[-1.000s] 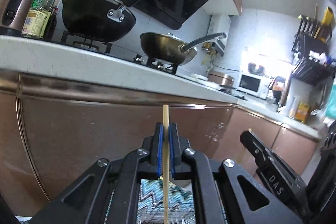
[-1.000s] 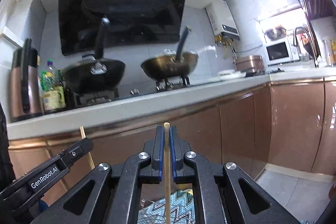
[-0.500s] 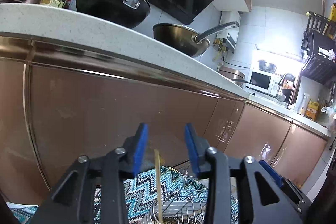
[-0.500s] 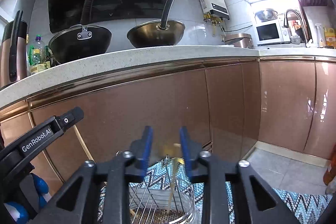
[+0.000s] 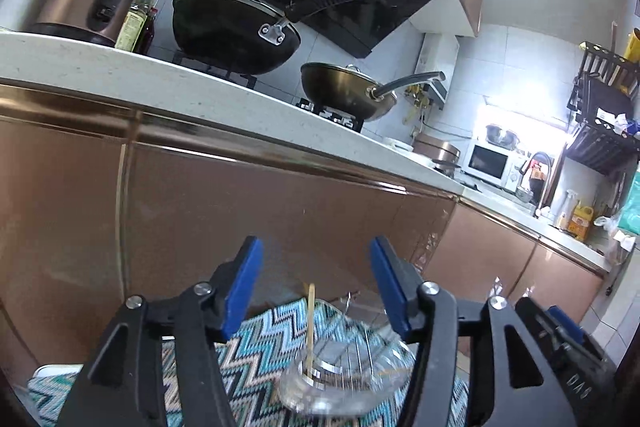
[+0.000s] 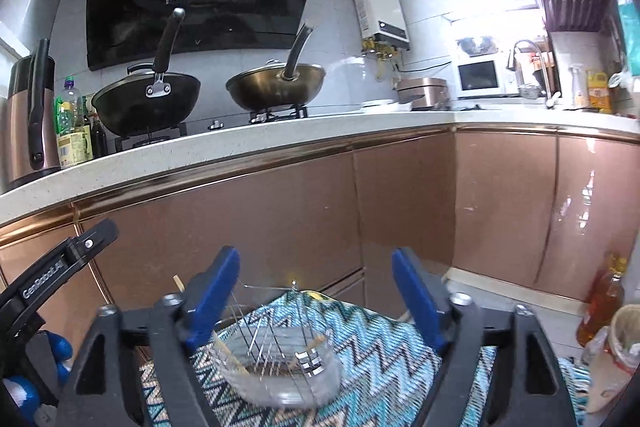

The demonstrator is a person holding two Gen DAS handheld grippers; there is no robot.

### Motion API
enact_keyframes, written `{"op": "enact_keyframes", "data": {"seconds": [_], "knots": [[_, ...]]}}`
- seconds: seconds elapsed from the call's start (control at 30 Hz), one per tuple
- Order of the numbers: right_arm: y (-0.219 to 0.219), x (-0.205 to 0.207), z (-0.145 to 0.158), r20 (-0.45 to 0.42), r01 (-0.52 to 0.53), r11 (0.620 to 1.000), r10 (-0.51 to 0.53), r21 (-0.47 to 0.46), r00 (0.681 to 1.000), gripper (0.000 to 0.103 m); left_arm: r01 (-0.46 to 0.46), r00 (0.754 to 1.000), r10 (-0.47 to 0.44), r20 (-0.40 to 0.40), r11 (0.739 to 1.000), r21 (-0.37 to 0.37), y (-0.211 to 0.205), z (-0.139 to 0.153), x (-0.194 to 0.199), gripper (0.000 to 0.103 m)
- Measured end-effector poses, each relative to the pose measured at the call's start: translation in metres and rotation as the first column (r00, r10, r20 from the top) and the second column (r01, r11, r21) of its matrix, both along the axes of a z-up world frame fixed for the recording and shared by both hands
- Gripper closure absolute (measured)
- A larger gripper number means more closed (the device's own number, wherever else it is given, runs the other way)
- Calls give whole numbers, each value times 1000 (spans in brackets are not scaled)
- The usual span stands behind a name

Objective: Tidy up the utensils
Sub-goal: 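Open the left tool over the rack while the right tool opens, dropping chopsticks in, then raise both tools away from the wire rack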

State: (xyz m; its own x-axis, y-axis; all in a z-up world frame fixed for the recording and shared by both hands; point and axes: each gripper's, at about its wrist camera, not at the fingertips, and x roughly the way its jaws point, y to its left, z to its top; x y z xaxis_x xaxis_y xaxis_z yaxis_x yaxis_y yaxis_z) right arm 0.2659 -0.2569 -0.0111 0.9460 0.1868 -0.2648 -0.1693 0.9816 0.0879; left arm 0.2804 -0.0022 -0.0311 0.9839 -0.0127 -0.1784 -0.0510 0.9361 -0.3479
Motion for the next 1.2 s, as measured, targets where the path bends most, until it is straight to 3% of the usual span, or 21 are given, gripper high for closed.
{"op": "enact_keyframes", "data": {"seconds": [0.13,0.67,1.2], "knots": [[-6,-27,13,-5,12,1000,-12,1,1000,0,23,1000,-23,-18,1000,4,9,5,-31,47],[-12,-126,45,27,54,998,-53,-41,998,0,41,999,-42,18,997,63,21,41,-126,37],[-15,-196,63,136,97,993,-88,-61,987,0,69,996,-72,45,996,64,31,66,-178,35]]}}
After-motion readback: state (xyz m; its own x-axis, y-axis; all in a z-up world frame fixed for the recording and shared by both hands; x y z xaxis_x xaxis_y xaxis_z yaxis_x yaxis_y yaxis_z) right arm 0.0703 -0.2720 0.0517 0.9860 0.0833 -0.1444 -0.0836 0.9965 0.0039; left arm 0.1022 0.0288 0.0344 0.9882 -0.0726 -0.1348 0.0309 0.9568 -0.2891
